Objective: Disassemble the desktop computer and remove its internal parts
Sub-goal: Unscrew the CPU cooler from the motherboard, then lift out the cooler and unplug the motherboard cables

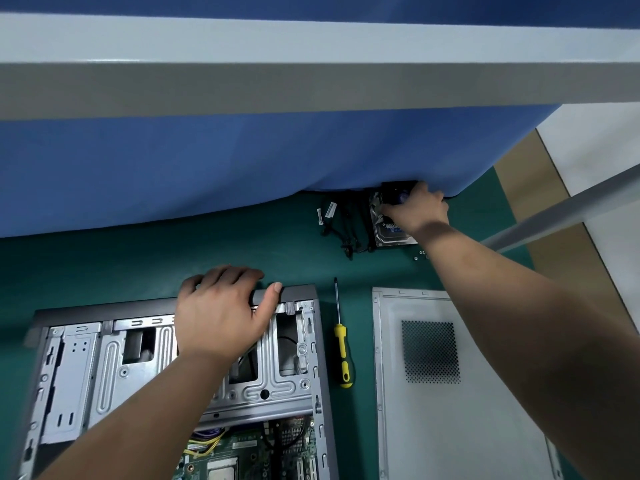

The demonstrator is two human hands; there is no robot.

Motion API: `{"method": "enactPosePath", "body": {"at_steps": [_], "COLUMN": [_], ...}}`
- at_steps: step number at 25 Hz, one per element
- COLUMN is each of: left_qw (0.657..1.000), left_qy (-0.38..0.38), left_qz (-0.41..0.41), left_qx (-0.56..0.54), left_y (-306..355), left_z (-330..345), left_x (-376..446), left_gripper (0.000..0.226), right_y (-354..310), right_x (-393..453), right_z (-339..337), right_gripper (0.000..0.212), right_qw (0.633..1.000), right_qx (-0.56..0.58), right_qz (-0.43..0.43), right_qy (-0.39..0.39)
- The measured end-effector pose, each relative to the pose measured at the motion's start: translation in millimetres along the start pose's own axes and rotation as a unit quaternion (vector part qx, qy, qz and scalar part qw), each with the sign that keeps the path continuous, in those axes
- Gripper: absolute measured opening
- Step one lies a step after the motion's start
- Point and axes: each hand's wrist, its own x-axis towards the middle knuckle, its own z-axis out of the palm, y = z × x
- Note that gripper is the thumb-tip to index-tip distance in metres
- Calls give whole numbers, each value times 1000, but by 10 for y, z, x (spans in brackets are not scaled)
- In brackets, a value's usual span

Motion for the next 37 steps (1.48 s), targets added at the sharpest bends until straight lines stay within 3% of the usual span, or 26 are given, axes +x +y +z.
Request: {"method": "enactPosePath", "body": {"at_steps": [5, 8, 13, 17, 22, 28, 32, 37], "left_qw": [1000, 1000, 998, 989, 969, 957, 941, 922], "left_qy": [-1, -21, -63, -122, -153, -201, -227, -254], "left_qz": [-4, -10, -7, 60, 104, 180, 244, 263], "left_qx": [-4, -2, 10, -50, -162, -109, -64, -125], "left_y": [-4, -1, 3, -126, -753, -1362, -1444, -1424], "left_z": [8, -16, -160, -262, -577, -978, -1112, -1181], "left_x": [-4, 18, -4, -156, -1094, -2337, -2721, -2882], "left_gripper": [50, 55, 62, 61, 60, 59, 49, 52], "right_y": [52, 141, 312, 410, 730, 925, 715, 630], "right_x": [-293, -719, -2062, -3189, -4030, -4517, -4837, -5019], "right_z": [29, 97, 329, 601, 867, 956, 1024, 1010], "right_gripper": [85, 72, 48, 55, 73, 70, 39, 11], "right_qw": [999, 996, 986, 970, 962, 945, 909, 902], "right_qx": [-7, 1, 99, 141, 34, -138, -58, 72], "right_qz": [-30, -65, -126, -170, -241, -294, -359, -253], "right_qy": [33, 56, -53, -101, -120, -41, -205, -342]}}
